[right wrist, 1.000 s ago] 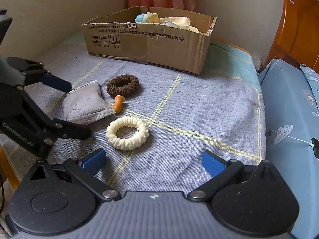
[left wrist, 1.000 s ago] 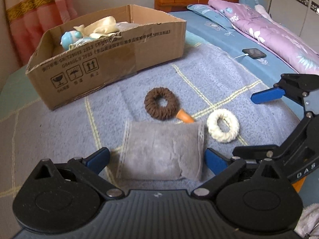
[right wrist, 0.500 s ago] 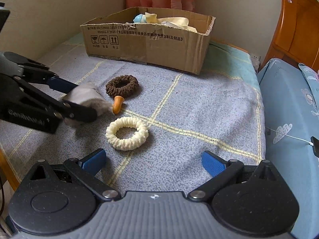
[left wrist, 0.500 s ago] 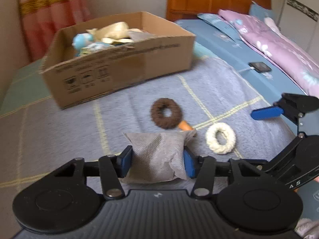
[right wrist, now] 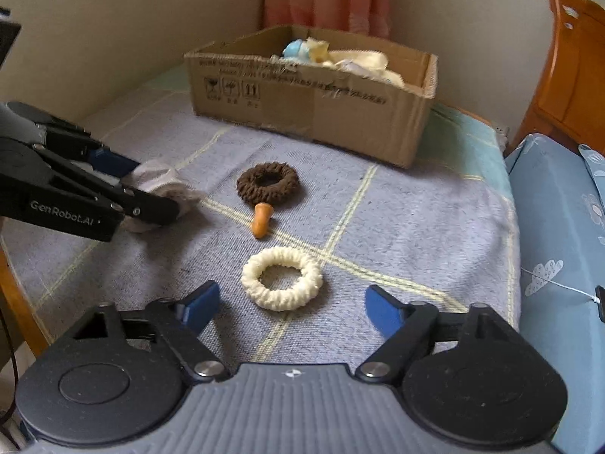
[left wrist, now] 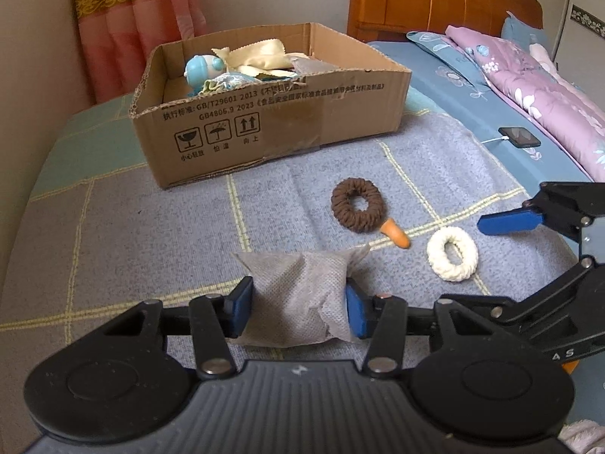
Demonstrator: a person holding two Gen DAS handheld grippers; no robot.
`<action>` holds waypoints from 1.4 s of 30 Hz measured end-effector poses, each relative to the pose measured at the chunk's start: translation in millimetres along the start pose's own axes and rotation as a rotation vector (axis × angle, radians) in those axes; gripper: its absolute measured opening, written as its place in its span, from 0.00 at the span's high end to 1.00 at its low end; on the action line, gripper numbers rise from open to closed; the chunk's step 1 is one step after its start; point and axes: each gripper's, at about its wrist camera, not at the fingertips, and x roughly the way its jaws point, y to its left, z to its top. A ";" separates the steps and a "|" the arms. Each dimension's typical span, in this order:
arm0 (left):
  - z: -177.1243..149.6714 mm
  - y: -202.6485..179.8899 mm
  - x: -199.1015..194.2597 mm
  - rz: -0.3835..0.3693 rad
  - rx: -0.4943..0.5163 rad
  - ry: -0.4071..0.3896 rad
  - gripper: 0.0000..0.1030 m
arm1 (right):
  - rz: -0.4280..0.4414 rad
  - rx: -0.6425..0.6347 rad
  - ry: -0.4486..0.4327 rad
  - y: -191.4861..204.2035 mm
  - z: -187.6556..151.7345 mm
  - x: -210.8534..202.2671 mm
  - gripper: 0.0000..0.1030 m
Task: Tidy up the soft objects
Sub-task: 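Close the right gripper on the white knitted ring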
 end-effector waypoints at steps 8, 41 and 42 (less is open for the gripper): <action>-1.1 1.4 1.9 0.000 -0.007 0.002 0.49 | 0.006 0.007 0.008 -0.1 0.3 6.7 0.00; -8.7 3.1 5.3 0.025 -0.002 0.018 0.27 | 0.069 -0.074 -0.024 -1.9 7.7 -0.1 0.43; -8.6 2.4 5.1 0.026 0.000 0.019 0.28 | 0.068 -0.072 -0.025 -2.1 8.0 0.6 0.47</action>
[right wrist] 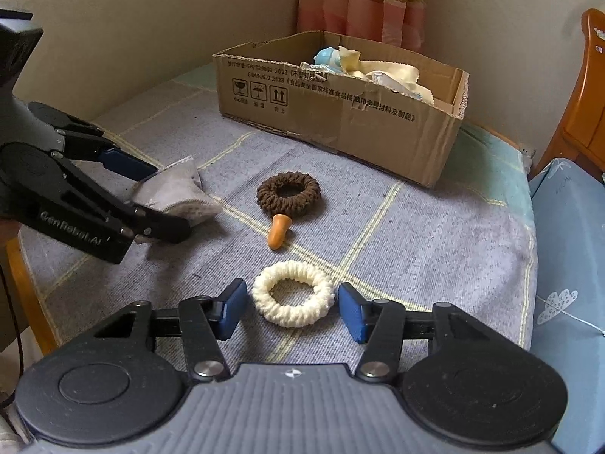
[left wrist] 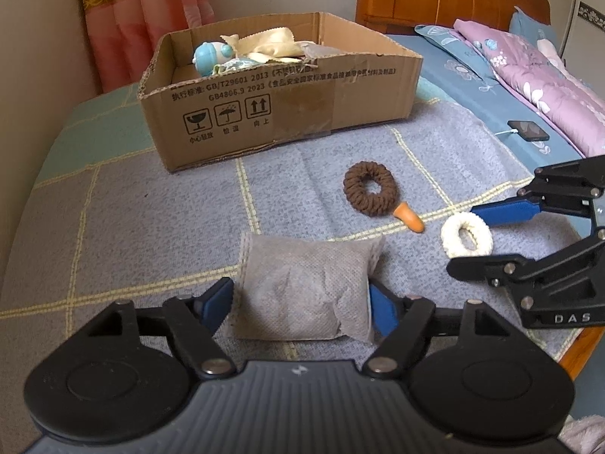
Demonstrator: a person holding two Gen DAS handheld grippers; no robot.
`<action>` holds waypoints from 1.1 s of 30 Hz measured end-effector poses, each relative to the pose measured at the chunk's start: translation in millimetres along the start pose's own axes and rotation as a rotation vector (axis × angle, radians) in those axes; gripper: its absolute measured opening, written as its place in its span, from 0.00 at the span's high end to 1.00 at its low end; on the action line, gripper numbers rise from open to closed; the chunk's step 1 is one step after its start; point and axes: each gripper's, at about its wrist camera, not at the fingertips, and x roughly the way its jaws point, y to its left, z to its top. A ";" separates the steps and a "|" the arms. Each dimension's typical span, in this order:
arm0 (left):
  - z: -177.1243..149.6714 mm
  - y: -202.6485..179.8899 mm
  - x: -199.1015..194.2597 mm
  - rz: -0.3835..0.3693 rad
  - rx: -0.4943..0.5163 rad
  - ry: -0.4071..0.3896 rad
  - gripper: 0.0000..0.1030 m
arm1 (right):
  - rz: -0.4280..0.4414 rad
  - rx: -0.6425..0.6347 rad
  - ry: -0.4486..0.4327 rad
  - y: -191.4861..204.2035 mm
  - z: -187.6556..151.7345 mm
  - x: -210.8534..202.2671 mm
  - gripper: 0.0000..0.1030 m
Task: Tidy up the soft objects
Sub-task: 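Close the right gripper on the white knitted ring, then carry the grey pouch and white ring into the box and open both grippers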
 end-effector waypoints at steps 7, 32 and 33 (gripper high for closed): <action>2.4 2.4 -6.9 -0.028 -0.020 -0.006 0.50 | -0.013 -0.009 0.003 3.9 1.5 -2.1 0.60; 126.6 28.4 -36.1 0.065 0.096 -0.244 0.54 | -0.072 -0.044 -0.157 -6.9 38.5 -44.4 0.61; 134.5 31.2 -30.5 0.071 0.093 -0.249 0.54 | -0.077 -0.044 -0.164 -8.1 40.6 -45.5 0.61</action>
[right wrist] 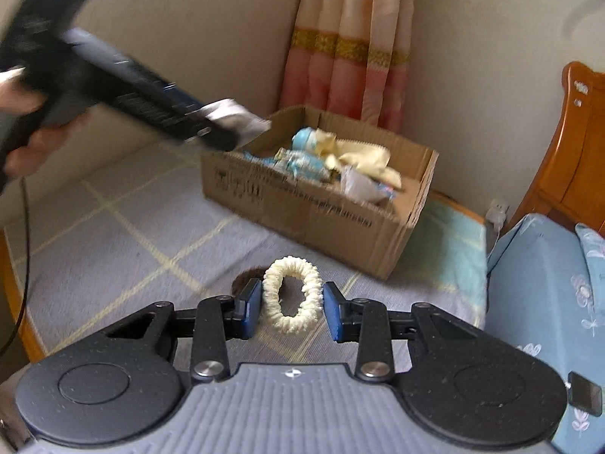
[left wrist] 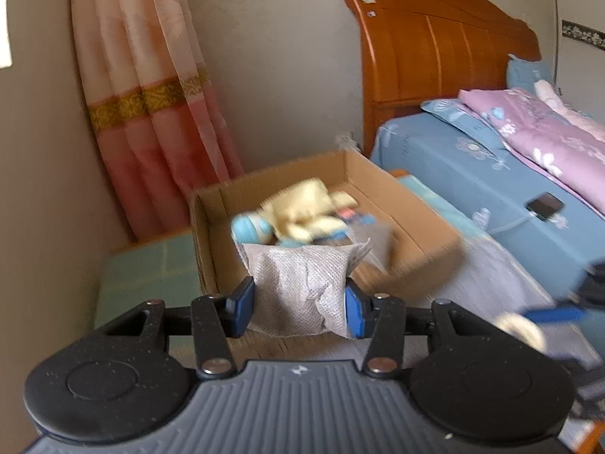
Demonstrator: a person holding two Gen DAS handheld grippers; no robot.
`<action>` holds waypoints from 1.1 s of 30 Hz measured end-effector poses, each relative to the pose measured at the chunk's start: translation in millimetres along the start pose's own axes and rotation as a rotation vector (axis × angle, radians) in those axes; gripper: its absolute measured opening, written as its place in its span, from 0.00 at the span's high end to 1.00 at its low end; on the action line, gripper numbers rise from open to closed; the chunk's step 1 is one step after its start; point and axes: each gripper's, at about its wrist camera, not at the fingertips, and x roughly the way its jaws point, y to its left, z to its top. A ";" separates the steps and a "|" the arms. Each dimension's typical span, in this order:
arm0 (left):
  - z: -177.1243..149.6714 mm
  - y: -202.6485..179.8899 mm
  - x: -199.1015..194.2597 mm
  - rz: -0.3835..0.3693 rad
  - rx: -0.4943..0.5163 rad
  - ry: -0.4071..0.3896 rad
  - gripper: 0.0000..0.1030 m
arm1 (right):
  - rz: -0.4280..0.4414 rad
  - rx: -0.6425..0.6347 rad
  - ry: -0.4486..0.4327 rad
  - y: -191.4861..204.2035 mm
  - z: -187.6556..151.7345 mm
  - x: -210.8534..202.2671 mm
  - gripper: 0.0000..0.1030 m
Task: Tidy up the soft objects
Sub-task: 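Carry the grey pouch and white ring into the box and open both grippers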
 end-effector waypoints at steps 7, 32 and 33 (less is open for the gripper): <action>24.0 14.9 45.5 0.149 -0.013 -0.055 0.10 | -0.026 -0.002 -0.016 -6.1 9.8 -0.9 0.61; -67.4 7.2 -61.9 0.186 -0.217 0.037 0.01 | -0.066 0.050 -0.025 -77.3 138.4 108.8 0.61; -69.1 6.6 -61.5 0.184 -0.215 0.041 0.01 | -0.077 0.059 -0.017 -78.9 144.0 118.1 0.59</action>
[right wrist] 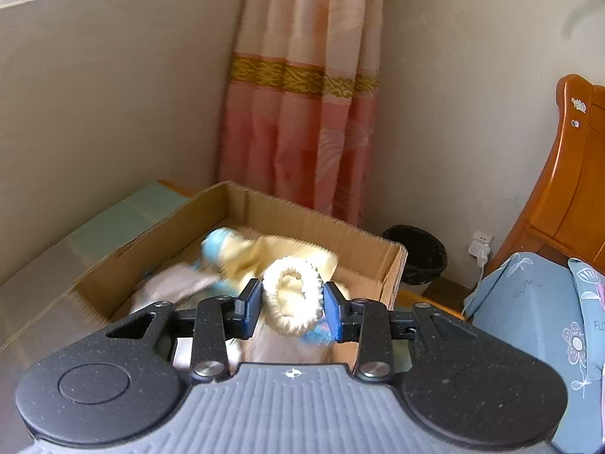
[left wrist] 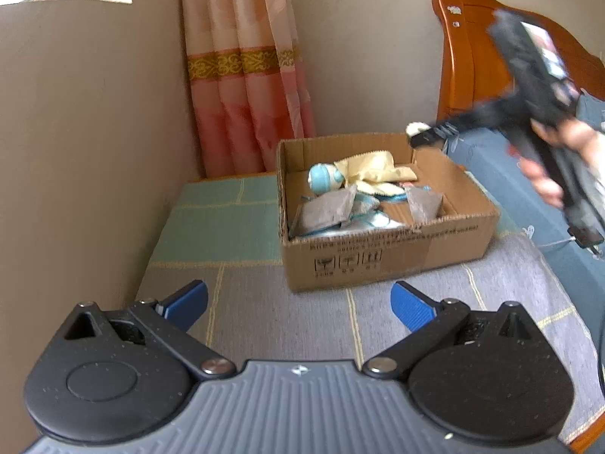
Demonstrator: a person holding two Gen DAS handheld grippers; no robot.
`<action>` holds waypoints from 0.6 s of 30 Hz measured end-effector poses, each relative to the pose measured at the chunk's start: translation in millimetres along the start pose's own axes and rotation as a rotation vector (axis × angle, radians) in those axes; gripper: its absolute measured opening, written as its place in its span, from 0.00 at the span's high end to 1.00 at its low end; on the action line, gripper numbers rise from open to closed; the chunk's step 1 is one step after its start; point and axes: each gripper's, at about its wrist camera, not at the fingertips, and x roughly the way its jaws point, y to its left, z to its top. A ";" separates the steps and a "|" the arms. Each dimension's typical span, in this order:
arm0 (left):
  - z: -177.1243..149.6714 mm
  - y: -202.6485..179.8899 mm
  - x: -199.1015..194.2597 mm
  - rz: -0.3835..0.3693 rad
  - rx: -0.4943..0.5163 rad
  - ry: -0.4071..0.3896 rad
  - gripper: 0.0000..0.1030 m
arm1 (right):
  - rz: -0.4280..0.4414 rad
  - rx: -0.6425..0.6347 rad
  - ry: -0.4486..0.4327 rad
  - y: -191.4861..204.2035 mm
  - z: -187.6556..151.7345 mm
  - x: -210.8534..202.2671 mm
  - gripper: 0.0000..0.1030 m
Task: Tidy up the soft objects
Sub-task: 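Carry the grey pouch and white ring into the box and open both grippers, then move both grippers back toward the brown scrunchie and orange piece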
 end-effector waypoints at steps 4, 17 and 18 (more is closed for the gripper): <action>-5.8 -0.1 -2.2 0.002 0.006 0.010 0.00 | -0.044 0.043 0.010 -2.7 15.0 28.7 0.24; -9.6 -1.6 -12.3 -0.025 0.003 -0.009 0.01 | -0.003 0.097 0.012 1.0 1.6 -17.6 0.00; -9.9 -1.4 -13.5 -0.024 0.002 -0.008 0.01 | 0.010 0.108 0.017 1.6 -2.3 -21.7 0.00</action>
